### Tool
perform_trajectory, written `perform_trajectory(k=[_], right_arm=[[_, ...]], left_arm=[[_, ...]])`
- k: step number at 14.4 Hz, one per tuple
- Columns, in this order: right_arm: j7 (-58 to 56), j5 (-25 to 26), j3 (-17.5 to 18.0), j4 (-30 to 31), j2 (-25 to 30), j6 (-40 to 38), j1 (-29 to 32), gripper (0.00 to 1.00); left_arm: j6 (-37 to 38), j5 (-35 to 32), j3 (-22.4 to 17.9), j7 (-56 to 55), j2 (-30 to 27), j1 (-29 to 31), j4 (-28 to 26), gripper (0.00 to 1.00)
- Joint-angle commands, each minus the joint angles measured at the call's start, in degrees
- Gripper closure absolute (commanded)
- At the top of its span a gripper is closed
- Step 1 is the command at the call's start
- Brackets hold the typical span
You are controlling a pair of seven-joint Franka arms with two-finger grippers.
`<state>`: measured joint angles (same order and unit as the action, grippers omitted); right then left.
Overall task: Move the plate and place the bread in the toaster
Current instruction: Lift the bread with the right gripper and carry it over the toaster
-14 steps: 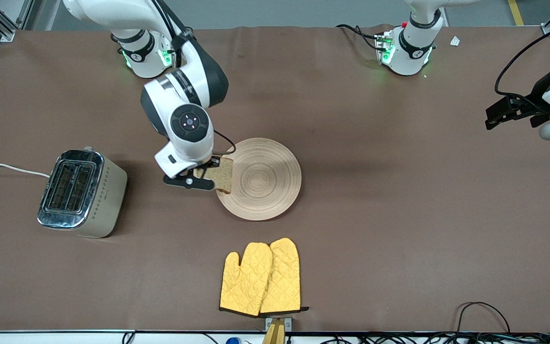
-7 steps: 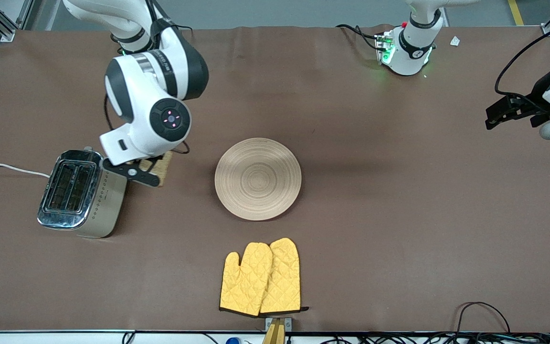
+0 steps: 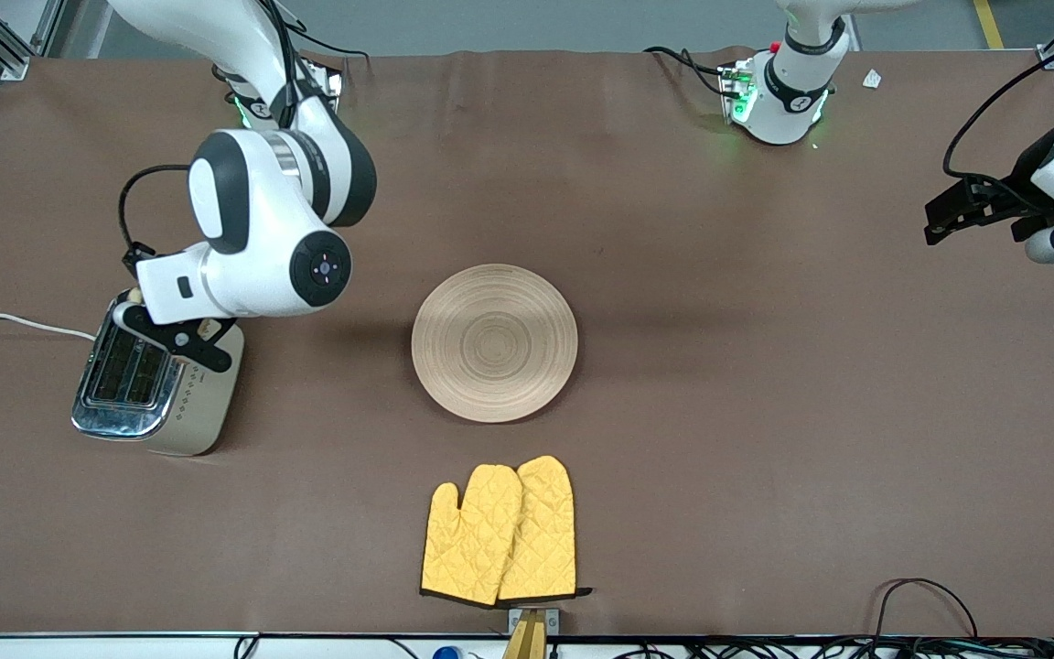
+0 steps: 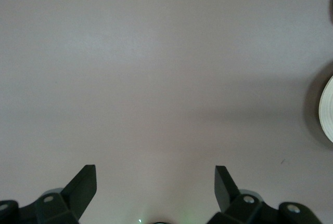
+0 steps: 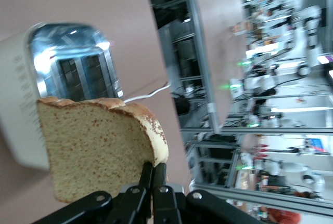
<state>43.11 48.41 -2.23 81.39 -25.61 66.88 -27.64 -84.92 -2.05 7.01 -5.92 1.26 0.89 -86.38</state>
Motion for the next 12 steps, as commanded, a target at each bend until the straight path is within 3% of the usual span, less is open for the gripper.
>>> perform_trajectory(k=[1, 12], right_arm=[[0.13, 4.67, 0.3, 2.01, -0.76, 0.0, 2.59, 1.0], [-2.06, 8.37, 0.39, 6.41, -3.22, 5.09, 6.28, 1.0]], left_arm=[[1.16, -0.23, 0.02, 0.04, -0.46, 0.08, 0.52, 0.0], [2.22, -0.32, -0.06, 0.04, -0.73, 0.08, 0.6, 0.0]])
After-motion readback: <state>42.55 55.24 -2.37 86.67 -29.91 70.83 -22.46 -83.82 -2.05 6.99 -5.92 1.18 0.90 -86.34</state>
